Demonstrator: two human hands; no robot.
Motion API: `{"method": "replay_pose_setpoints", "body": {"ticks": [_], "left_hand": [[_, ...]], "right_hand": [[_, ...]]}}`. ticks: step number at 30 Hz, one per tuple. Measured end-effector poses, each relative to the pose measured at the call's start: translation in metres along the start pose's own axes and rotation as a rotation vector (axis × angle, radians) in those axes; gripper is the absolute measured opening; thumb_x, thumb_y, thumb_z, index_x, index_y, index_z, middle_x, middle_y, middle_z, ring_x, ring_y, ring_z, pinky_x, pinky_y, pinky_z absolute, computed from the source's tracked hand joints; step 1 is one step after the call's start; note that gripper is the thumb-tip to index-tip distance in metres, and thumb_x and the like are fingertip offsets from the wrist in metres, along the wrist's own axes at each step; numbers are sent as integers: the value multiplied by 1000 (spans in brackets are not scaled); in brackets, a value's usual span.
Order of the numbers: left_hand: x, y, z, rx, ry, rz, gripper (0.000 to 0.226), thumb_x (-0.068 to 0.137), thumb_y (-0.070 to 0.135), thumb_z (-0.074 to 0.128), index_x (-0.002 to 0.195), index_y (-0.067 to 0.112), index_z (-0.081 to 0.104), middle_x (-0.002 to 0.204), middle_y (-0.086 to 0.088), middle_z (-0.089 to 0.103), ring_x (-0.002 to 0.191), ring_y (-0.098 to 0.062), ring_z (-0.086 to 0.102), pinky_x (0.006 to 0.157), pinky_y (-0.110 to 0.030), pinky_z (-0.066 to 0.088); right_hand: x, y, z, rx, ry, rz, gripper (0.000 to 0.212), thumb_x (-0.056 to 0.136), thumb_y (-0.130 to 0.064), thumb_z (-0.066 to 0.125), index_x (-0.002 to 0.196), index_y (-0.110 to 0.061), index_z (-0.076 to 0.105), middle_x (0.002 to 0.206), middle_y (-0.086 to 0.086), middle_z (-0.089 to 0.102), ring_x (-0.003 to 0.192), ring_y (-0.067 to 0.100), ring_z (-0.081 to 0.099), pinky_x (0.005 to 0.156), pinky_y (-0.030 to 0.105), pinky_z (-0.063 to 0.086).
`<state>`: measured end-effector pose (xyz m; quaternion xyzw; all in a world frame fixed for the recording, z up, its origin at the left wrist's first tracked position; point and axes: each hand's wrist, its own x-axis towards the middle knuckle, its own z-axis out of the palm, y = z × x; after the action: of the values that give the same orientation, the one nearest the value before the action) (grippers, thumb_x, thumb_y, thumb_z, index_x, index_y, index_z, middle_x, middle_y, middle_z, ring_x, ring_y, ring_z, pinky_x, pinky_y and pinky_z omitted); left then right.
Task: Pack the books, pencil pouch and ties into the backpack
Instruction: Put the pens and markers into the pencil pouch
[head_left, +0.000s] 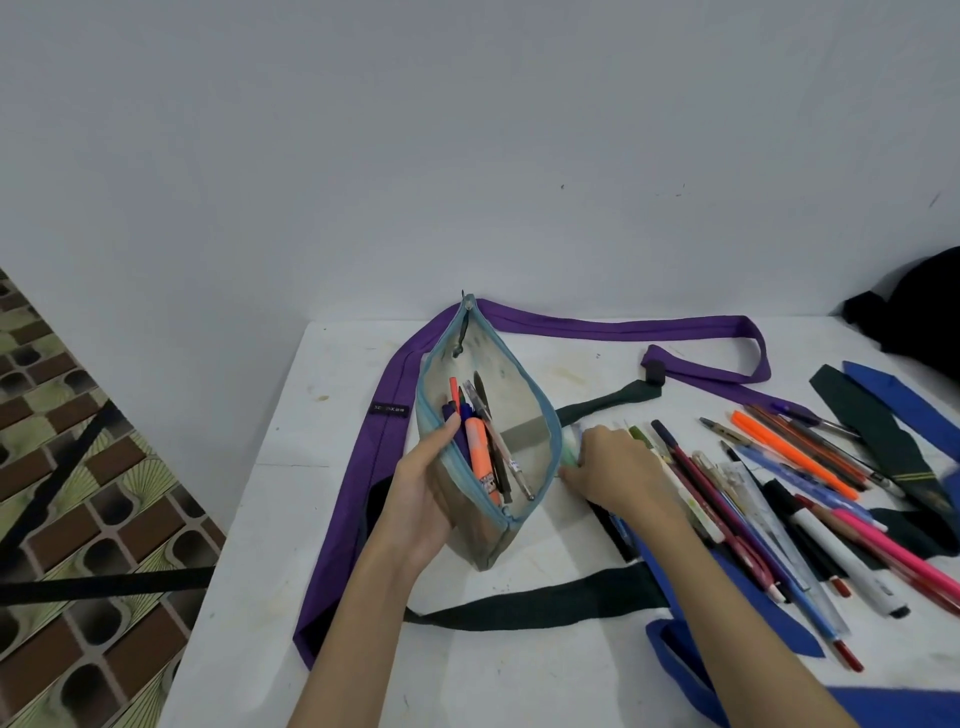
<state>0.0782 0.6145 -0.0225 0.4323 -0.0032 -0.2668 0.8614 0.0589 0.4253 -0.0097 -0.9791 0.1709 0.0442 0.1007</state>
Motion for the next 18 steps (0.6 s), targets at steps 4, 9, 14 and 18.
{"method": "replay_pose_setpoints", "body": {"ticks": [4, 9, 14, 18], "left_hand": [[-1, 0, 1, -13, -2, -7, 40, 77, 35, 59, 116, 25, 62, 115, -10, 67, 118, -31, 55, 105, -50, 39], [-1, -1, 2, -1, -23, 5, 45, 74, 34, 61, 118, 25, 60, 112, -8, 68, 113, -28, 58, 97, -44, 47], [-1, -3, 4, 8, -34, 14, 59, 70, 40, 73, 125, 25, 58, 122, -8, 64, 119, -29, 56, 102, -48, 42], [-5, -2, 13, -42, -50, 27, 27, 86, 35, 52, 100, 30, 75, 116, -8, 68, 115, -26, 59, 102, -47, 42]], "right_hand": [[-2, -6, -15, 48, 75, 19, 41, 87, -35, 59, 62, -16, 34, 59, -2, 39, 52, 13, 37, 43, 24, 24], [-19, -25, -66, 769, 685, -89, 20, 80, -23, 62, 68, -12, 51, 59, 9, 57, 55, 29, 51, 54, 33, 43], [-36, -53, -100, 1185, 775, -295, 23, 86, -13, 62, 72, -18, 45, 59, 11, 63, 51, 30, 62, 46, 26, 46], [-27, -67, -72, 849, 350, -276, 19, 87, -25, 63, 78, -16, 49, 66, 8, 67, 61, 26, 65, 59, 34, 53]]}}
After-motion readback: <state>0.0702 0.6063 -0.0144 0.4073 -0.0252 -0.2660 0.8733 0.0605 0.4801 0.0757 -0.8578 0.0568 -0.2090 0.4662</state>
